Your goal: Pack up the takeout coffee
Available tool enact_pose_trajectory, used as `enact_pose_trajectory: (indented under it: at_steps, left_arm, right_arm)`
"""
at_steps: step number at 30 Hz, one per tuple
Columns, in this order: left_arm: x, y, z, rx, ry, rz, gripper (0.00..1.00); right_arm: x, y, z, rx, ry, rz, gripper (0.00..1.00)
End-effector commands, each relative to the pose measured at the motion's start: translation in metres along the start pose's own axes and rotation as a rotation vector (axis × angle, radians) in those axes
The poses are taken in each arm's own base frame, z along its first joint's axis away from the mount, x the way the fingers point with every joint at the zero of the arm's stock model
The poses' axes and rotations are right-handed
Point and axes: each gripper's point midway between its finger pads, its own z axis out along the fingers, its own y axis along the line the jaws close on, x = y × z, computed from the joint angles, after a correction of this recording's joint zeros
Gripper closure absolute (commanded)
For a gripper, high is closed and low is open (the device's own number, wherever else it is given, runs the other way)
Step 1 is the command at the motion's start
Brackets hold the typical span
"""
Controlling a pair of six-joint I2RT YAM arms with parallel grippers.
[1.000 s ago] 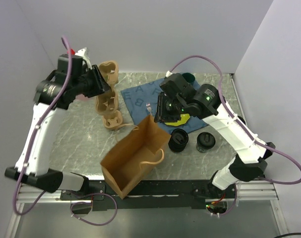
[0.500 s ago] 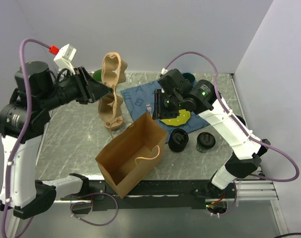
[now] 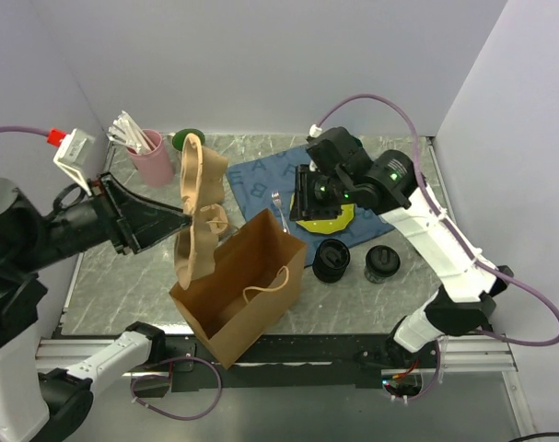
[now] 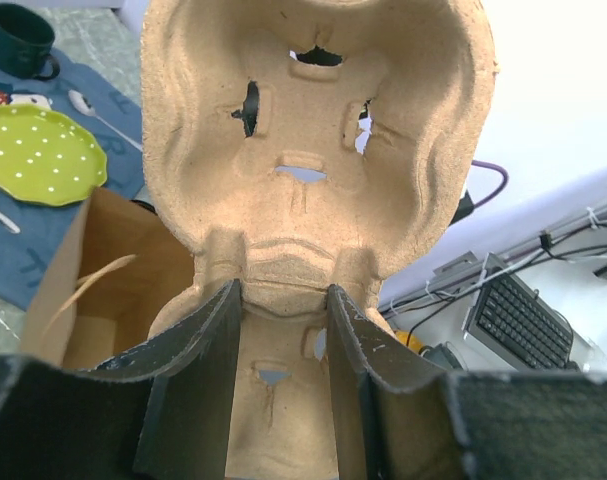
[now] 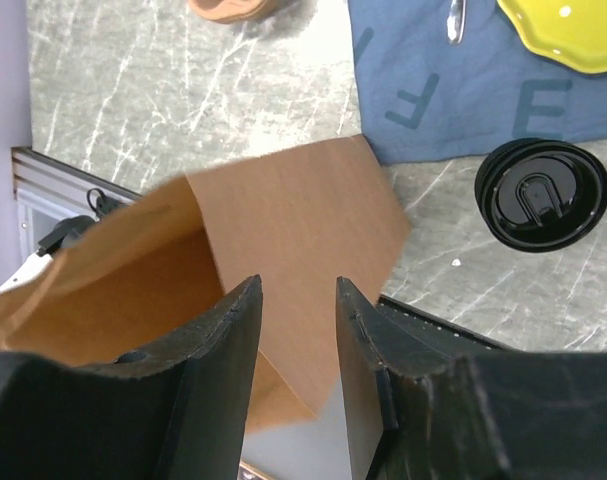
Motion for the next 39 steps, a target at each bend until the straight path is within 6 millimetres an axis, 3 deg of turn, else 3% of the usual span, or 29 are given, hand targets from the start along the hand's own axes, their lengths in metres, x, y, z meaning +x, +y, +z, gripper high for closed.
enact_pose_trajectory:
  at_steps: [1, 4, 9, 14, 17, 20, 21, 25, 30, 36, 39]
  left_arm:
    - [0.008, 0.000, -0.005, -0.034, 0.057, -0.038, 0.83]
    - [0.018, 0.011, -0.007, -0.071, 0.074, -0.043, 0.82]
    - [0.032, 0.047, 0.001, -0.186, 0.137, -0.047, 0.85]
    - [0.034, 0.057, 0.001, -0.233, 0.170, -0.032, 0.86]
    - [0.045, 0.071, 0.001, -0.278, 0.203, -0.055, 0.87]
    - [0.050, 0.073, 0.002, -0.280, 0.225, -0.062, 0.87]
    - [0.048, 0.071, 0.002, -0.277, 0.223, -0.059, 0.87]
    - [0.054, 0.071, 0.004, -0.261, 0.250, -0.070, 0.87]
    - [0.074, 0.070, 0.004, -0.235, 0.324, -0.097, 0.87]
    - [0.083, 0.087, 0.016, -0.296, 0.379, -0.110, 0.89]
    - [0.086, 0.094, 0.022, -0.321, 0.399, -0.113, 0.89]
  right_arm:
    - [0.005, -0.017, -0.022, 0.021, -0.032, 0.009, 0.57]
    - [0.007, -0.024, -0.023, 0.032, -0.041, 0.016, 0.57]
    - [0.015, -0.033, -0.026, 0.042, -0.049, 0.022, 0.56]
    - [0.016, -0.039, -0.033, 0.051, -0.069, 0.030, 0.56]
    - [0.019, -0.042, -0.037, 0.049, -0.081, 0.035, 0.56]
    - [0.019, -0.031, -0.041, -0.026, -0.089, 0.008, 0.56]
    - [0.012, -0.020, -0.043, -0.083, -0.117, -0.010, 0.56]
    - [0.017, 0.042, -0.064, -0.480, -0.131, -0.257, 0.52]
    - [0.010, 0.062, -0.089, -0.613, -0.226, -0.406, 0.49]
    - [0.006, 0.079, -0.126, -0.749, -0.486, -0.638, 0.48]
    - [0.013, 0.075, -0.125, -0.774, -0.596, -0.805, 0.48]
